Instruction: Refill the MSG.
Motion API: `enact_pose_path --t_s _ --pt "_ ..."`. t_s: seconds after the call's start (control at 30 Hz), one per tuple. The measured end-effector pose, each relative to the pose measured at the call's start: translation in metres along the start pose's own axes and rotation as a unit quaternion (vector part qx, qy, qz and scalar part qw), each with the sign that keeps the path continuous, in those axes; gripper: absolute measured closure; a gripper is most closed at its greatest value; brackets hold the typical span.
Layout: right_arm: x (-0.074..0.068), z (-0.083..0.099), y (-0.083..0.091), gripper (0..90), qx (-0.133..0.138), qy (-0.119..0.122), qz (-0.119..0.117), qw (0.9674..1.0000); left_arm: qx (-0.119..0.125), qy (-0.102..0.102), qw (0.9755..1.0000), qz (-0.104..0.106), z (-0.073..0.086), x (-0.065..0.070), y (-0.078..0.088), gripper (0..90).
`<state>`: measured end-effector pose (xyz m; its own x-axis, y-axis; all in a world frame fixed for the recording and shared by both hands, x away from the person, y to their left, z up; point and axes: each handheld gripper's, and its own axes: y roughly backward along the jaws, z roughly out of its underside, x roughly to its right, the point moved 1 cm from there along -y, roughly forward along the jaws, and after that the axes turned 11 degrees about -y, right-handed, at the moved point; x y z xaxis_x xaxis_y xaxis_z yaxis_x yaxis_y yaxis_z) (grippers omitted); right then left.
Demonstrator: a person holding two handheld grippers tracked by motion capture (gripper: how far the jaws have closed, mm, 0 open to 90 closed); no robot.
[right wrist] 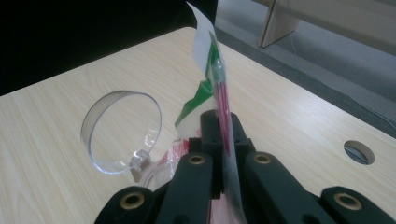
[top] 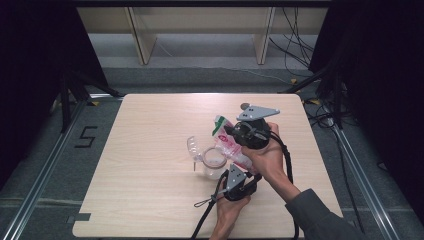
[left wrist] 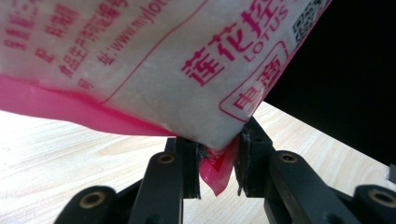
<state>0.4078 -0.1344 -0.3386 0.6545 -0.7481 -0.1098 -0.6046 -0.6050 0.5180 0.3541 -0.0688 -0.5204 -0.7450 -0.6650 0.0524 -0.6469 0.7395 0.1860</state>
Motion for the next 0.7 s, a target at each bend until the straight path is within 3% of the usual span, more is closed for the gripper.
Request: enact_pose_path --t_s 0.13,0.3,0.43,0.57,0.67,0.7 --pt "-0.003 0.0 -0.005 90.0 0.001 -0.015 0.005 0.9999 0.001 0.002 1.0 0.004 0.0 -0.001 0.0 73.2" --pt "-0.004 -0.001 -0.009 90.0 -0.01 0.002 0.002 0.9999 0.0 0.001 1.0 0.005 0.001 -0.002 0.001 73.2" --pt "-0.007 -0.001 -0.011 90.0 -0.019 -0.007 0.002 0.9998 0.003 -0.002 1.0 0.005 0.001 -0.002 0.001 73.3" --pt "-0.007 -0.001 -0.016 90.0 -0.008 0.004 0.004 0.9999 0.003 -0.002 1.0 0.006 0.001 -0.002 0.002 73.3" --pt "-0.009 -0.001 -0.016 90.0 -0.017 -0.01 0.006 0.9998 0.004 0.001 0.9999 0.009 0.001 -0.003 0.001 73.4" --pt "-0.008 -0.001 -0.016 90.0 -0.02 -0.005 0.004 0.9998 0.004 0.002 0.9999 0.01 0.001 -0.003 0.001 73.4"
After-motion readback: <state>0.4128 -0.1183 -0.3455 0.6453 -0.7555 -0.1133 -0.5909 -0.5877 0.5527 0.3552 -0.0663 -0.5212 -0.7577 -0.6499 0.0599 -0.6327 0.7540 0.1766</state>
